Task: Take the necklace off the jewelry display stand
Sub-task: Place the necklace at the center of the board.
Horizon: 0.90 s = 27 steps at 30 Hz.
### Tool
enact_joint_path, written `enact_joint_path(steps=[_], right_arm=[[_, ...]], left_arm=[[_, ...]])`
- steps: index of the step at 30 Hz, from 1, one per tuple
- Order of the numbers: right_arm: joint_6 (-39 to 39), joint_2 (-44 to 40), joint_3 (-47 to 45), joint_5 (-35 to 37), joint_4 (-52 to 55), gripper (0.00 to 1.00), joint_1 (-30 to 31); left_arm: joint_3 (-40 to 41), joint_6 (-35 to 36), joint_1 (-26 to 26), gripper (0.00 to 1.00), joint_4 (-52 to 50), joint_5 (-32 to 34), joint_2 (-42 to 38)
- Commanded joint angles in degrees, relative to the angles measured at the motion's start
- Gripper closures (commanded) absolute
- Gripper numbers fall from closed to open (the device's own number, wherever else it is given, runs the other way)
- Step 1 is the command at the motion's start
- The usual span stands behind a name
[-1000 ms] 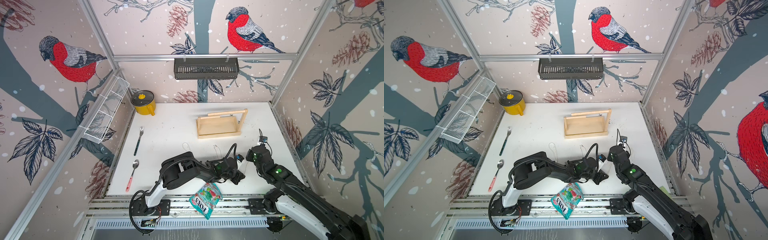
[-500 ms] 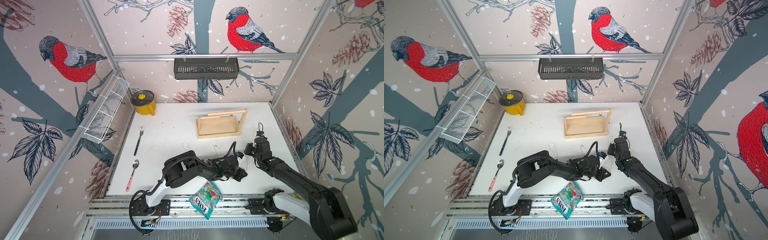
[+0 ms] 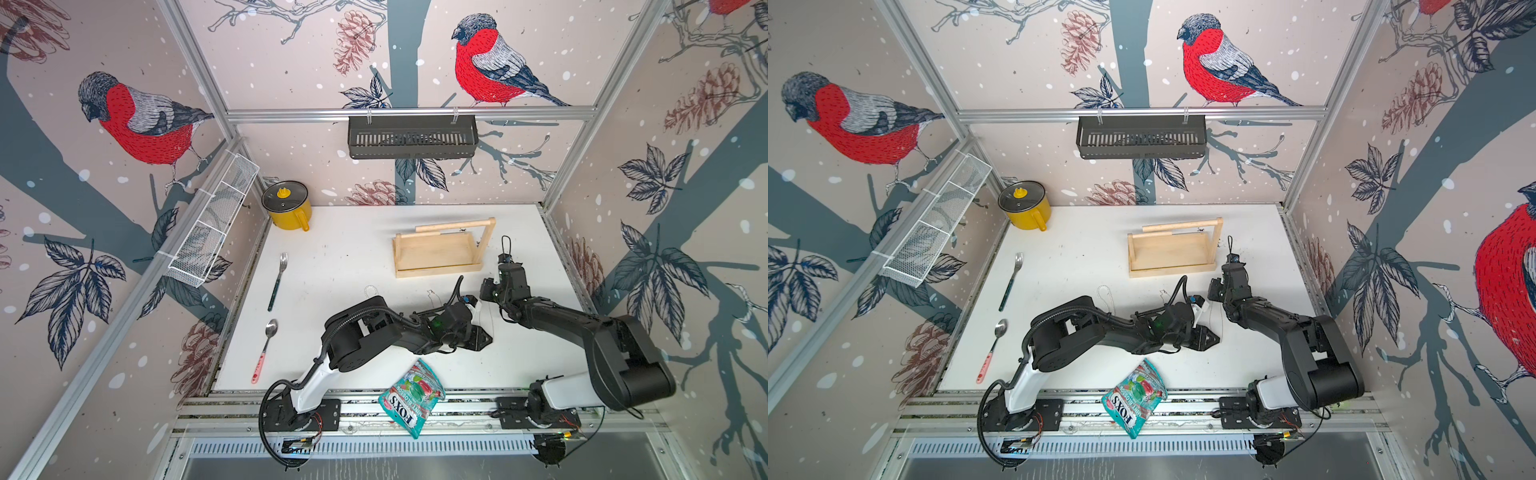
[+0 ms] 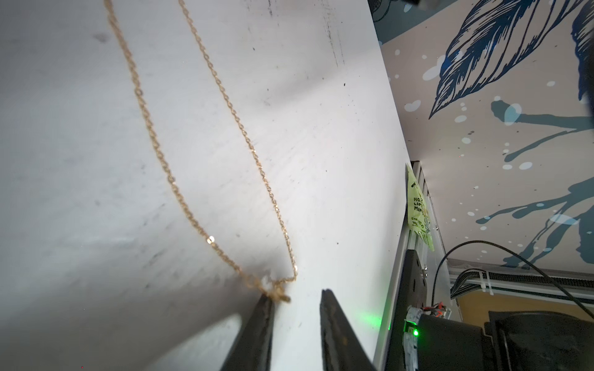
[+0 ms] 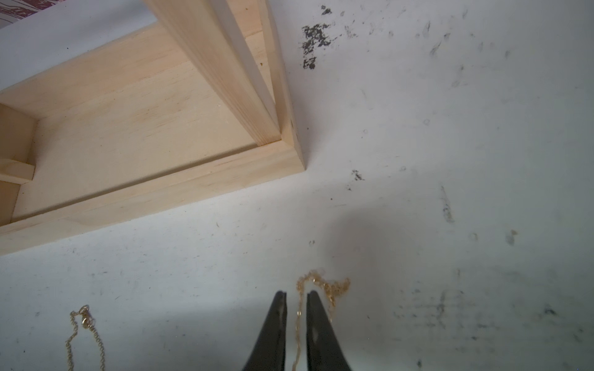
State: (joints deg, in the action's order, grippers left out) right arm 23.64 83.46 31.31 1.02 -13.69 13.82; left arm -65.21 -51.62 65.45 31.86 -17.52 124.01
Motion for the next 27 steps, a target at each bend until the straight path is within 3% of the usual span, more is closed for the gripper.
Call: enact_joint_path(steps=[1, 8, 14, 19, 27], right_arm=[[-0.9, 2.5, 1.7, -0.7, -1.7, 0.78, -0.1], [-0.5, 6.4, 4.6, 0.4, 0.3, 0.45, -0.1], [-0.7, 4.6, 6.0, 1.0, 3.4, 0.27, -0.1], [0.3, -0.6, 6.6, 0.2, 7.5, 0.26, 0.0], [9.1, -14.4, -1.6, -5.2, 8.0, 0.37, 0.9]], left_arm=[[0.0, -2.2, -0.2, 0.67, -10.4, 3.5, 0.2], [1.0, -4.3, -0.3, 0.61, -12.1, 4.2, -1.1], [3.2, -4.0, -0.2, 0.55, -14.1, 6.7, -4.4], [4.8, -2.3, 0.4, 0.53, -16.0, 9.7, -7.3], [9.3, 3.0, 1.9, 0.46, -19.2, 18.1, -15.4]])
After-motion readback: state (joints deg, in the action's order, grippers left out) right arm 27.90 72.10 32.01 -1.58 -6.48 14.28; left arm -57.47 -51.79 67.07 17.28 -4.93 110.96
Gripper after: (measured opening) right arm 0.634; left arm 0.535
